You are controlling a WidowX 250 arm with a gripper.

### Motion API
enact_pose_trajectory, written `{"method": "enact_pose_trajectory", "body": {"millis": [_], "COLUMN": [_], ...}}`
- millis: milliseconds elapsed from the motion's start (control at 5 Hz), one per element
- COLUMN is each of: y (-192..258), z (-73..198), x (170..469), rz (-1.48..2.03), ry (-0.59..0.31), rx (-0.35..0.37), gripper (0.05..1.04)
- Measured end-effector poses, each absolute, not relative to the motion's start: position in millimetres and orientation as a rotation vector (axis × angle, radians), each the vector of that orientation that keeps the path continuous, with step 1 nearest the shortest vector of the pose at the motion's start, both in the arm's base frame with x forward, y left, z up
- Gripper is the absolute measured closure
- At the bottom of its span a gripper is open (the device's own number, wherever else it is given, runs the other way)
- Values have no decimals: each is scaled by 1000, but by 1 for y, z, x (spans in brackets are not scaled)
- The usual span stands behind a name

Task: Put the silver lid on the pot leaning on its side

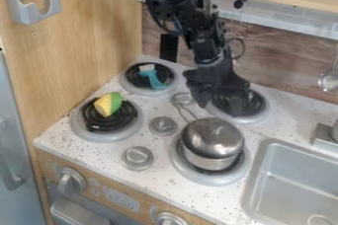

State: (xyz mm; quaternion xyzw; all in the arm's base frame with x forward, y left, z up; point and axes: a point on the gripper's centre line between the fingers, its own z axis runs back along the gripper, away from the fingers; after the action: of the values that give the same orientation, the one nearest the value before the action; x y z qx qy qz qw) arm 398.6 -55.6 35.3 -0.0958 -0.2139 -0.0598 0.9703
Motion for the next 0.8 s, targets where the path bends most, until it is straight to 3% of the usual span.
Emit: {"method": "enact_pose_trajectory", "body": {"millis": [400, 800], "y": [-51, -38], "z": [39, 68], "x": [399, 395], "rz": [-135, -163], "ry": [-409, -221], "rx": [-196, -125], "gripper": [85, 85]}}
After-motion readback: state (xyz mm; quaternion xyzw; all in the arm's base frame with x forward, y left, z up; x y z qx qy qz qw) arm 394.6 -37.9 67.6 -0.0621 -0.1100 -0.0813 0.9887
